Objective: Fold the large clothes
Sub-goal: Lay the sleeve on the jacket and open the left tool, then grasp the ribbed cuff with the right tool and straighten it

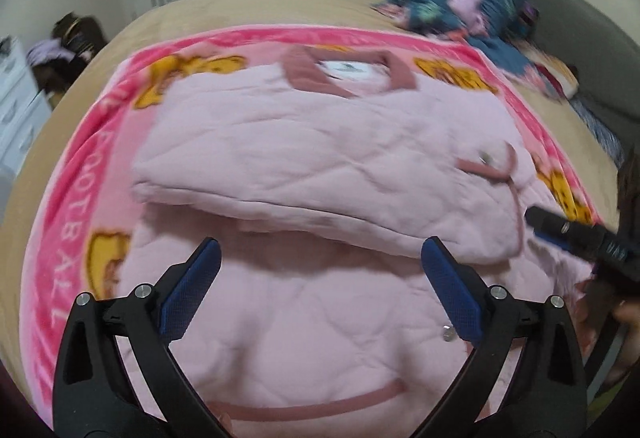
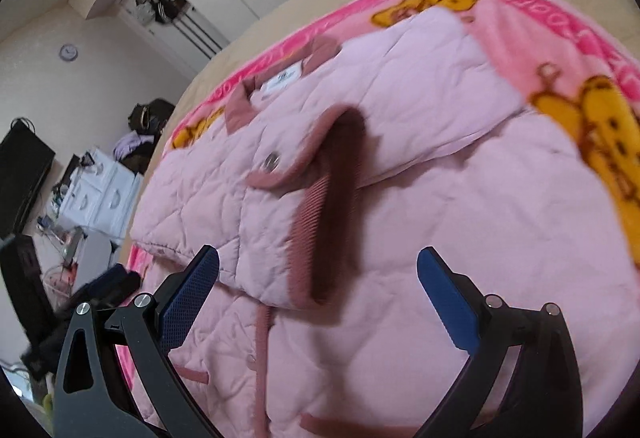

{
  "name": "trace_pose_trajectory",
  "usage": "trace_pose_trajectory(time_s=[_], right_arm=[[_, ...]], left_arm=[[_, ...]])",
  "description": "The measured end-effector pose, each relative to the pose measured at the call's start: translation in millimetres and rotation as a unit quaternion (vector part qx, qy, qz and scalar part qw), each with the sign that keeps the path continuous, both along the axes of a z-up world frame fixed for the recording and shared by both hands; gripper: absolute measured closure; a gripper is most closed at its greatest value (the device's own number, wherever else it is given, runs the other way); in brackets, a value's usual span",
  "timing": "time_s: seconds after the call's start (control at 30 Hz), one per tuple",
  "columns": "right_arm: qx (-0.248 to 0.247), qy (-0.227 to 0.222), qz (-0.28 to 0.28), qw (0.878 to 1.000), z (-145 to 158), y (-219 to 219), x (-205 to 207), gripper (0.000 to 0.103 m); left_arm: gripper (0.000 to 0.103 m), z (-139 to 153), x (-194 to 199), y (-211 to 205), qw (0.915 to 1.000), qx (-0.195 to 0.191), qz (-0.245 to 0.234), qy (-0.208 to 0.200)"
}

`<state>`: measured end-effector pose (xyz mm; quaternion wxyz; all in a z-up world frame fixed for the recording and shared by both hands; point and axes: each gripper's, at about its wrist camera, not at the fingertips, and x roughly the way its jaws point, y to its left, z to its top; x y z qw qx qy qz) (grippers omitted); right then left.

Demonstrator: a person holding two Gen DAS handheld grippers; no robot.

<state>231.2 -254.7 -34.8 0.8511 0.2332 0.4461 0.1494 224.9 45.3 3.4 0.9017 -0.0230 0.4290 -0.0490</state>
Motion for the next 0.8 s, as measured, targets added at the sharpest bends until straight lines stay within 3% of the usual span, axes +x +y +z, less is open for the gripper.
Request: trace_pose_trajectory(time_s=[0.3, 0.33, 0.4, 0.47, 0.57, 0.67, 0.8], right_arm=[[0.031, 0.026, -0.022, 0.999, -21.2, 17.1, 20.3, 0.007], [0.031, 0.025, -0.02, 0.999, -21.2, 16.9, 21.3, 0.013], [0.034, 0.024, -0.012, 0.999, -21.1, 19.0, 23.4, 0.035], [0.032, 0.021, -0.018, 0.999, -21.6, 18.7, 23.1, 0.043], [0.03, -0.002, -0.004, 1.0, -16.8, 22.5, 21.1, 0.076], [0.015, -0.038, 0.009, 0.999, 0.3, 27.0, 16.3, 0.085], [-0.019, -0.11, 0.035, 0.993, 43.4, 30.8, 16.5, 0.087]], left_arm=[[0.009, 12.0, -1.8, 54.1, 0.998, -0.022, 0.057, -0.015], [0.009, 12.1, -1.6, 58.6, 0.9976, -0.027, 0.062, -0.016], [0.009, 11.5, -1.3, 65.6, 0.9968, -0.033, 0.07, -0.017], [0.009, 10.8, -0.6, 70.2, 0.9961, -0.038, 0.078, -0.017], [0.009, 9.9, 1.6, 76.1, 0.9951, -0.042, 0.087, -0.02], [0.009, 8.2, 2.8, 80.4, 0.9945, -0.05, 0.091, -0.018], [0.009, 9.8, 7.8, 85.0, 0.9941, -0.054, 0.092, -0.02]])
